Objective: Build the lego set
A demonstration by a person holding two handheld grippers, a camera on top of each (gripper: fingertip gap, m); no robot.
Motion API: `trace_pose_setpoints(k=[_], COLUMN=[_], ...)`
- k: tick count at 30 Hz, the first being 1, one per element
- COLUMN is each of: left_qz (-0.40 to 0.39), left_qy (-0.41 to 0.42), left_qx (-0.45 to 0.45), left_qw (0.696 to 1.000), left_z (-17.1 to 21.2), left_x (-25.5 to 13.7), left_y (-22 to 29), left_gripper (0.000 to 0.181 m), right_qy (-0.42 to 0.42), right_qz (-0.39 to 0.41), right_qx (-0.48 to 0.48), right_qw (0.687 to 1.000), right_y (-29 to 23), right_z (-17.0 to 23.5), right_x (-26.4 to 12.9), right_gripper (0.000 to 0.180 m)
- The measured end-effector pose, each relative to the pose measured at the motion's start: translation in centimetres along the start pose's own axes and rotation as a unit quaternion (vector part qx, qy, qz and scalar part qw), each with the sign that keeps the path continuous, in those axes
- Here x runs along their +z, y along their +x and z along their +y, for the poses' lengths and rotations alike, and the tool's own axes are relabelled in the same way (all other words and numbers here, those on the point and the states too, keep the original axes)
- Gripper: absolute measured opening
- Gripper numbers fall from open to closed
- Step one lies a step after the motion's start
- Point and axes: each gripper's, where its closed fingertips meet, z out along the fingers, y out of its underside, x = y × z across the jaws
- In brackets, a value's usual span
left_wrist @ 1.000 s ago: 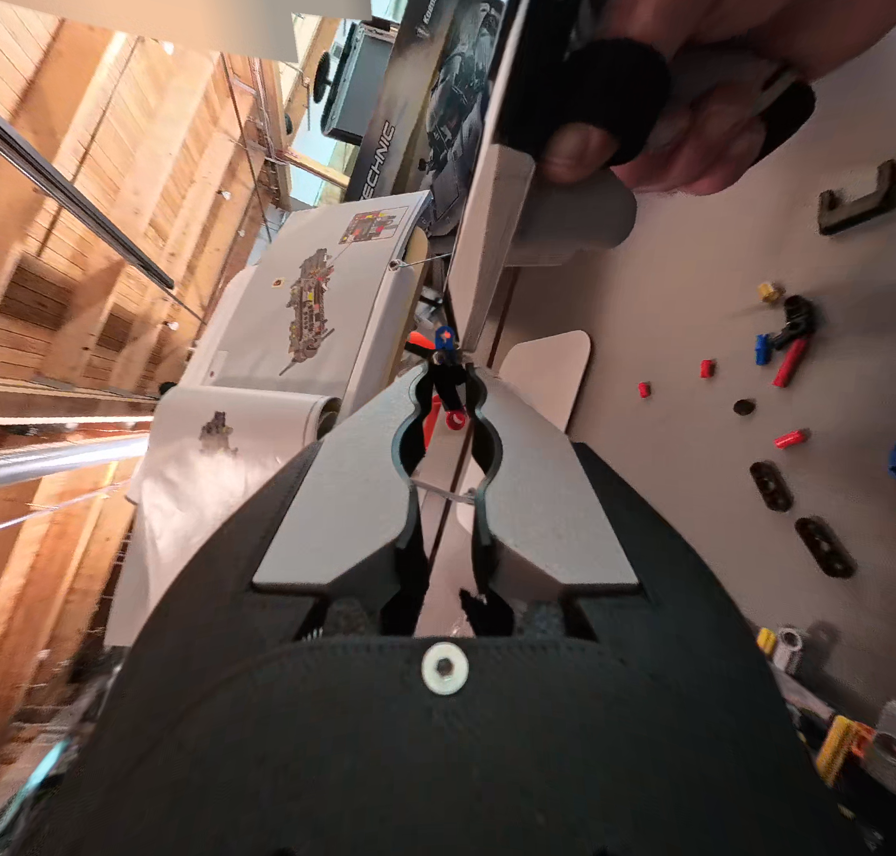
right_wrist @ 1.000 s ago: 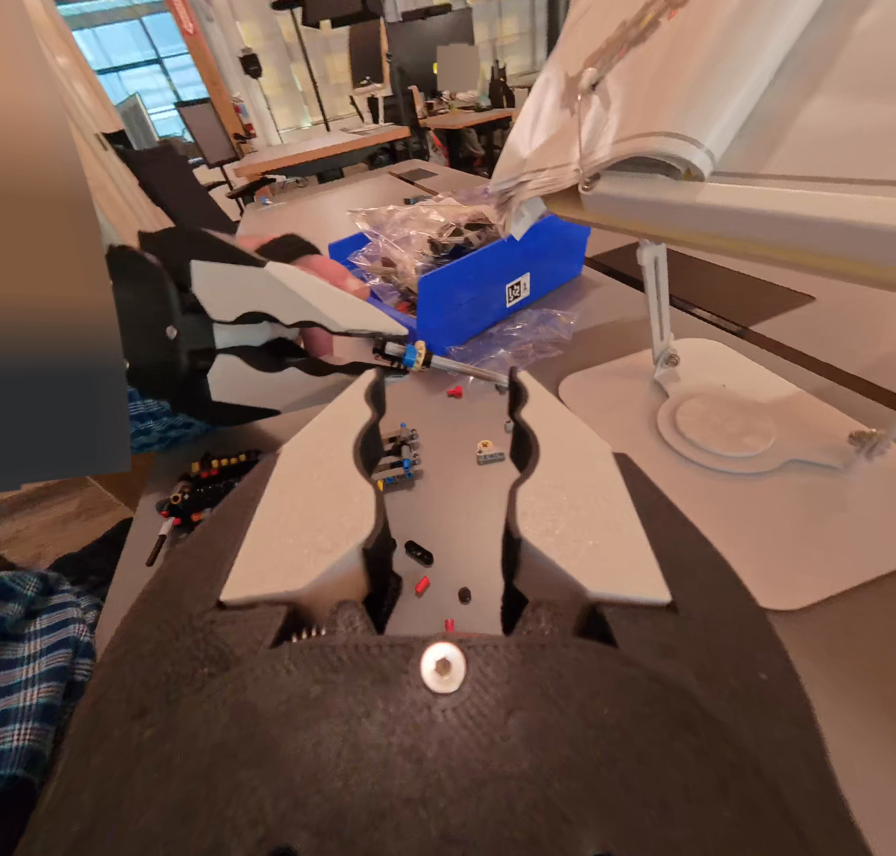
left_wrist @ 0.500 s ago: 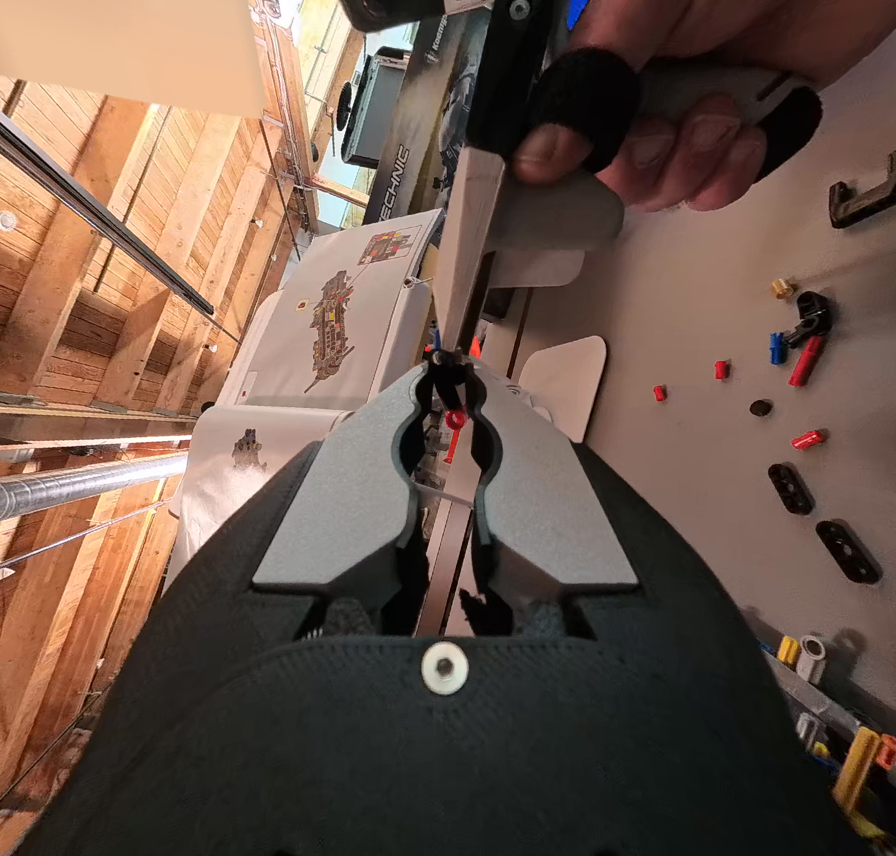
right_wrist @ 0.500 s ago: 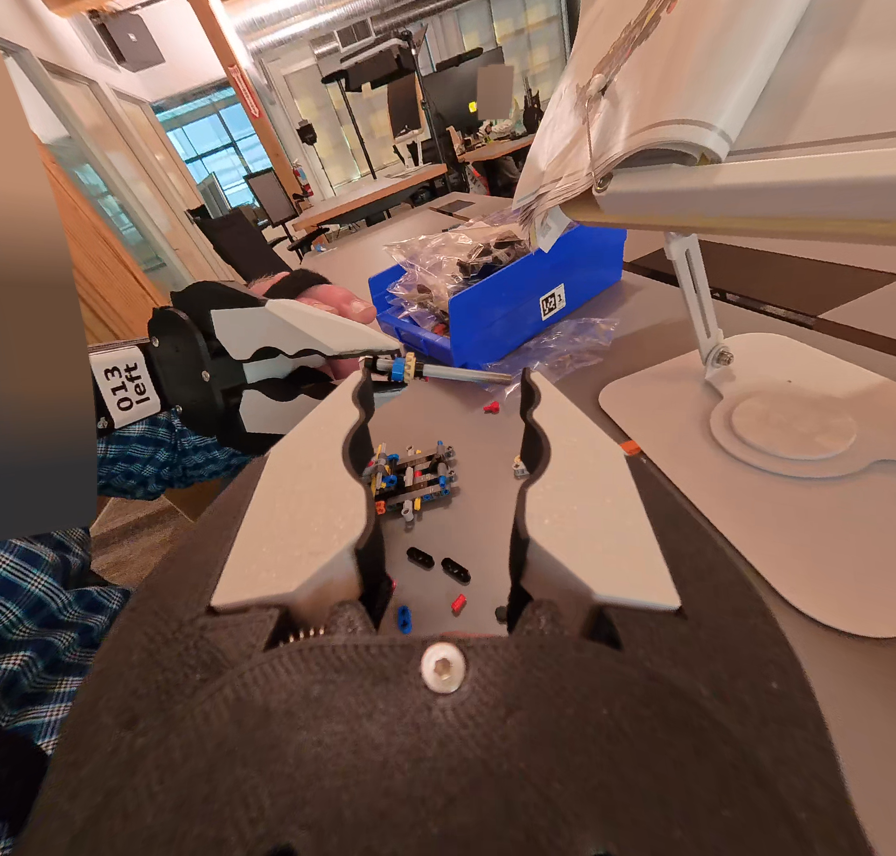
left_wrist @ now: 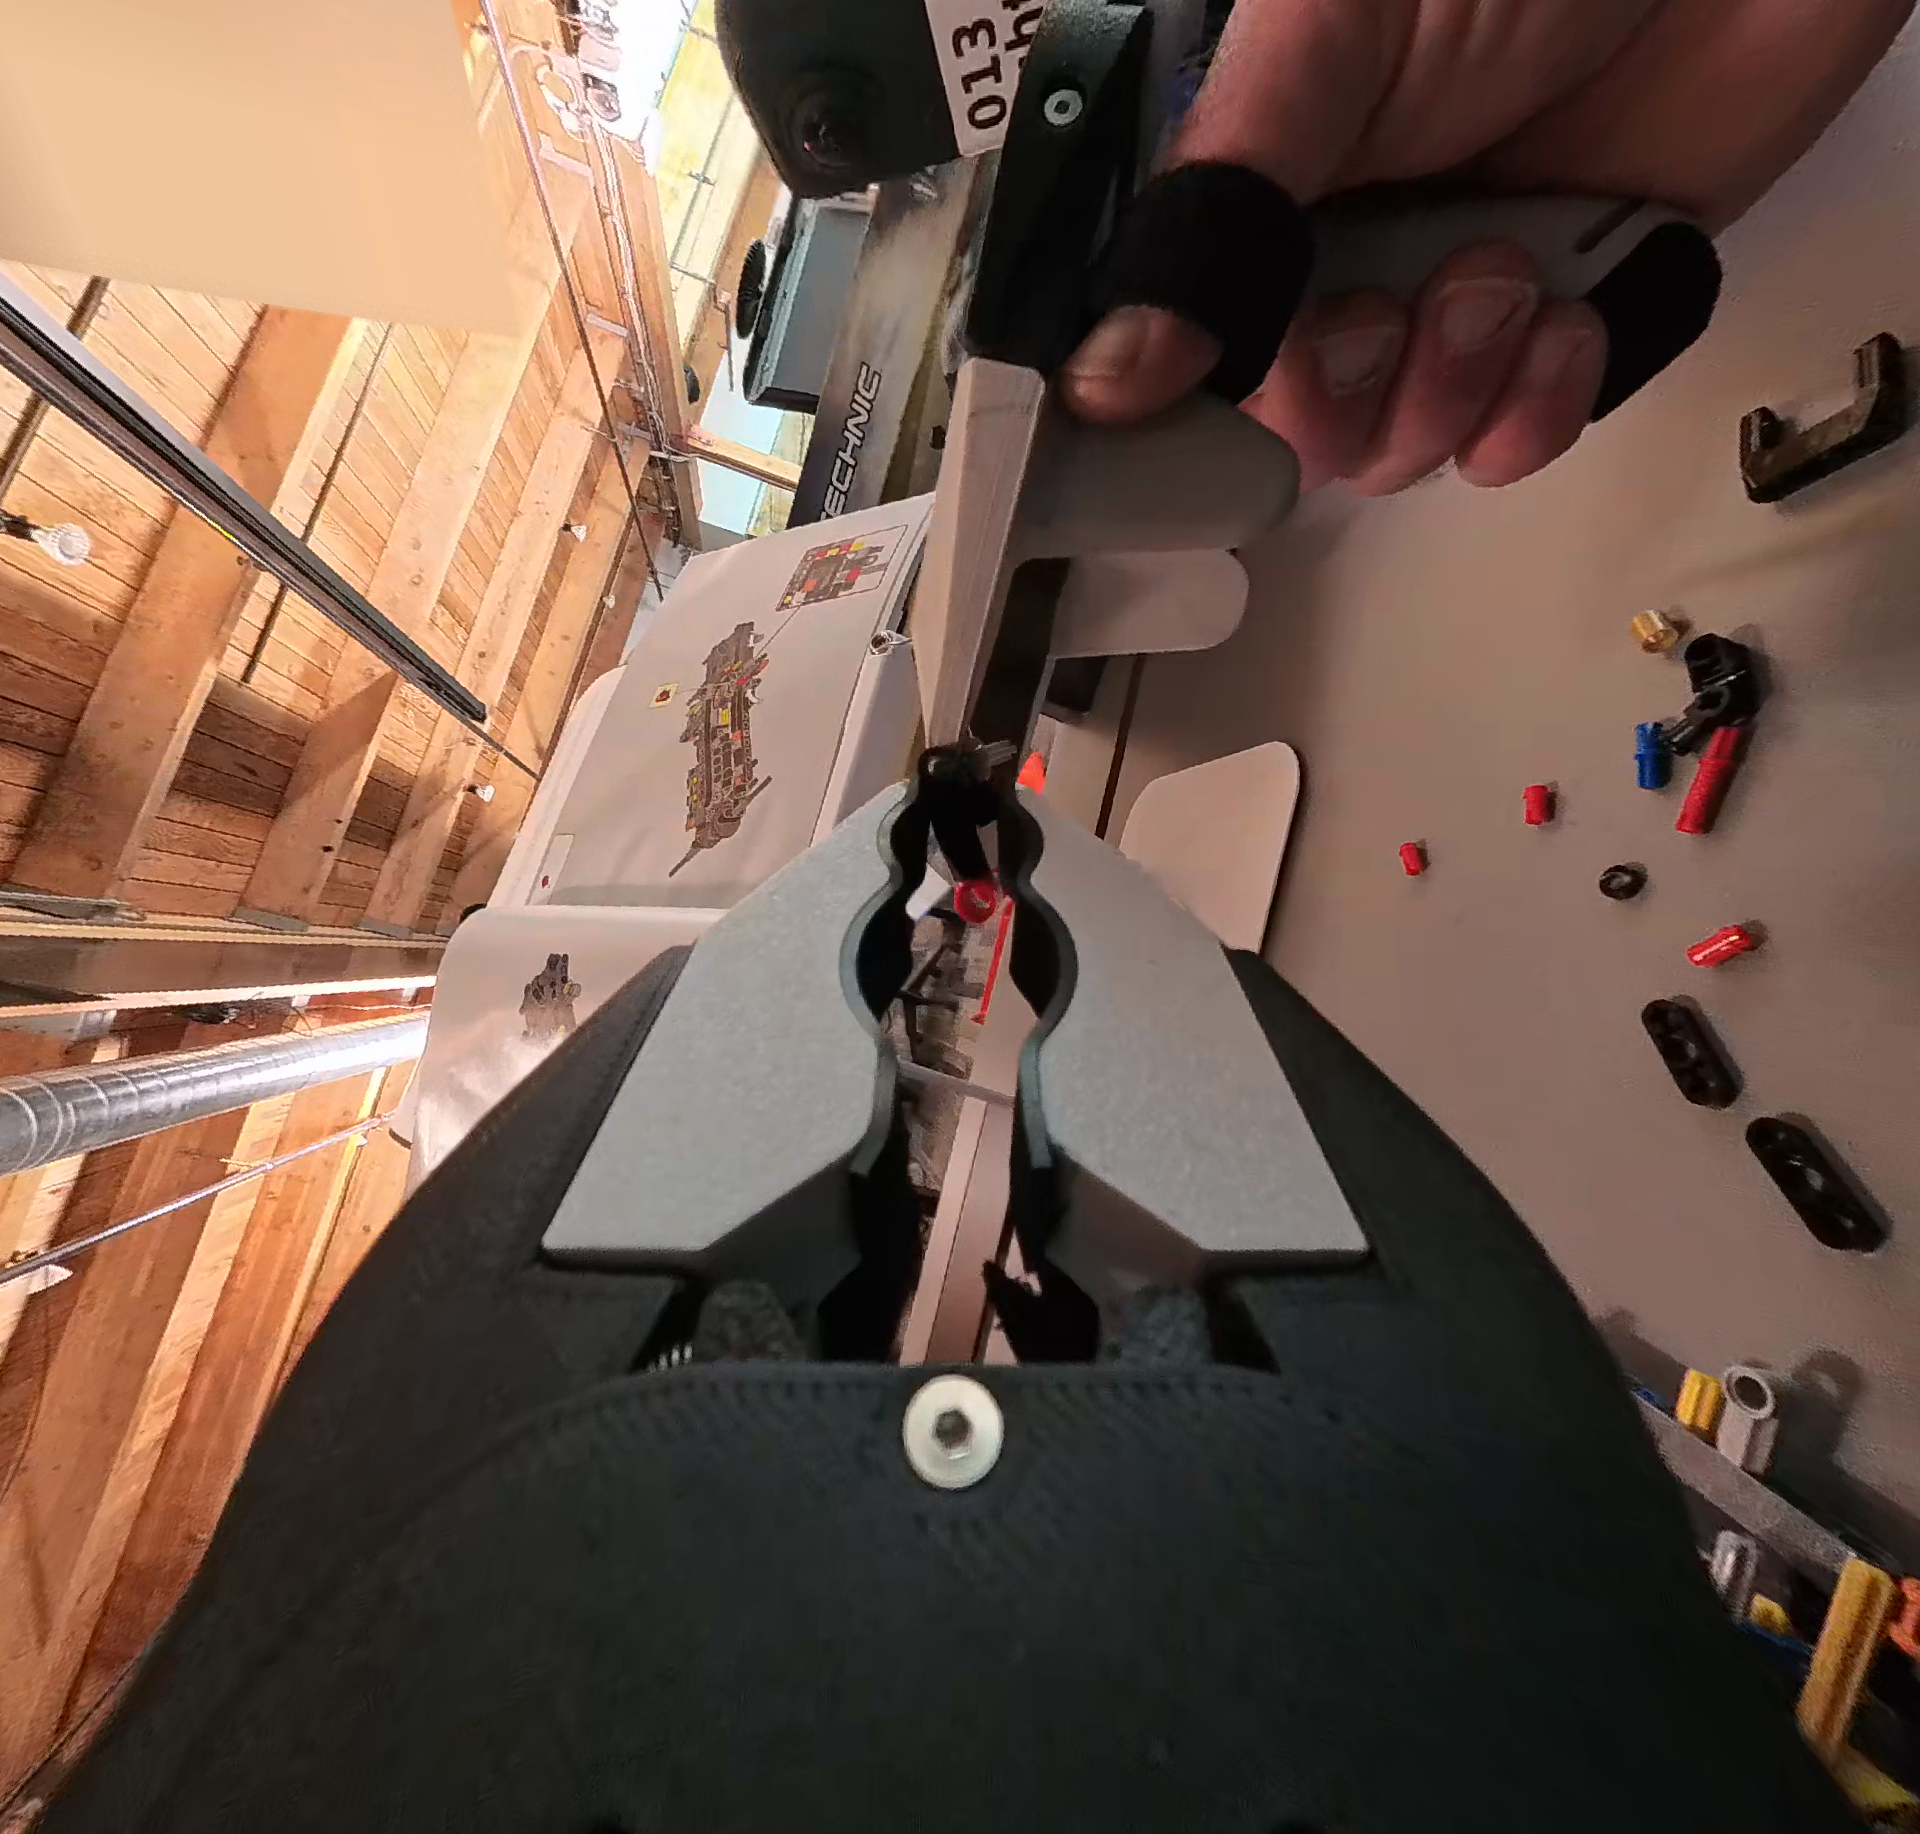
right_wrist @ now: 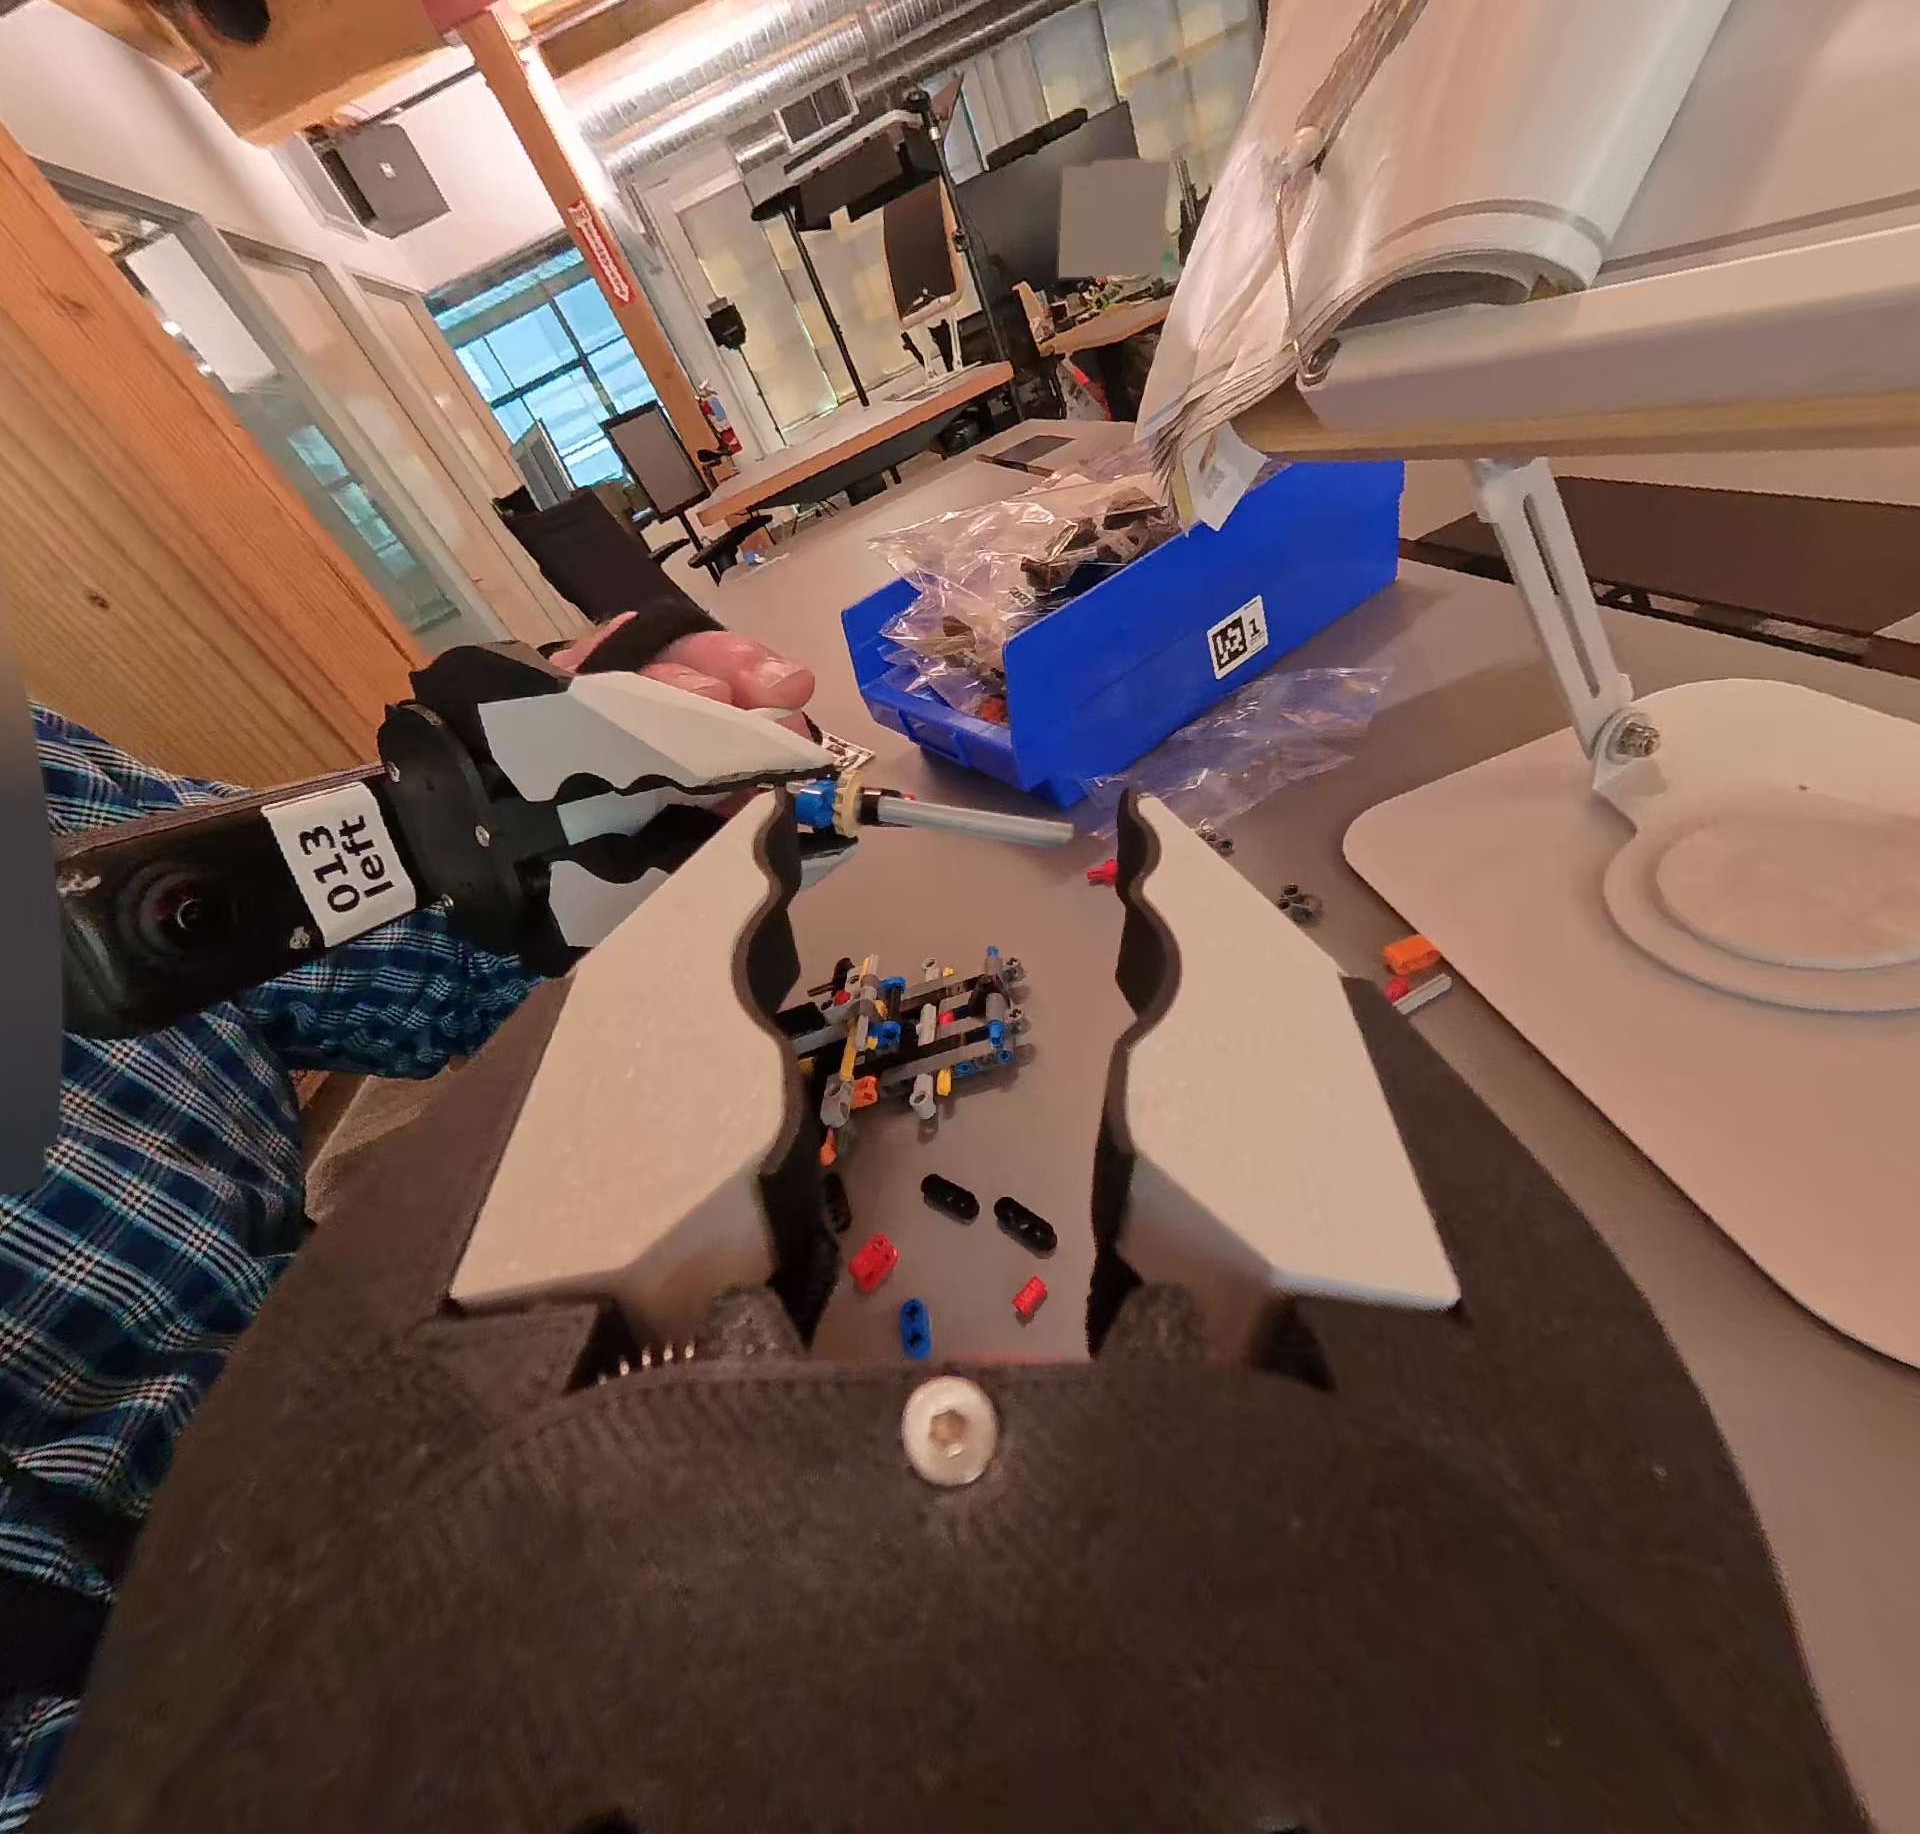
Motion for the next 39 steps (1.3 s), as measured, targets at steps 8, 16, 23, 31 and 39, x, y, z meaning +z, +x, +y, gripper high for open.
trace_pose_setpoints(k=[8, 16, 23, 31, 39], left_qz=[-0.011, -0.015, -0.012, -0.012, -0.011], left_qy=[0.009, 0.011, 0.018, 0.016, 0.012], left_qx=[0.011, 0.010, 0.007, 0.013, 0.019], left_qw=[1.000, 1.000, 1.000, 1.000, 1.000], left_z=[-0.32, -0.38, -0.62, -0.61, -0.49], left_x=[-0.17, -0.27, -0.43, -0.47, -0.48], left_y=[-0.29, -0.52, -0.54, -0.43, -0.34], left_gripper=[0.010, 0.010, 0.010, 0.010, 0.009], right_qy=[-0.006, -0.003, 0.002, -0.004, -0.023], right_qz=[0.001, 0.002, -0.008, 0.003, 0.034], right_qx=[0.008, 0.021, 0.030, 0.020, -0.013], right_qw=[1.000, 1.000, 1.000, 1.000, 0.999], right_y=[-0.10, 0.23, -0.03, 0.10, 0.62], right_z=[-0.10, -0.01, -0.07, 0.01, 0.44], right_x=[-0.05, -0.04, 0.02, 0.00, -0.11], right_gripper=[0.065, 0.075, 0.075, 0.075, 0.063])
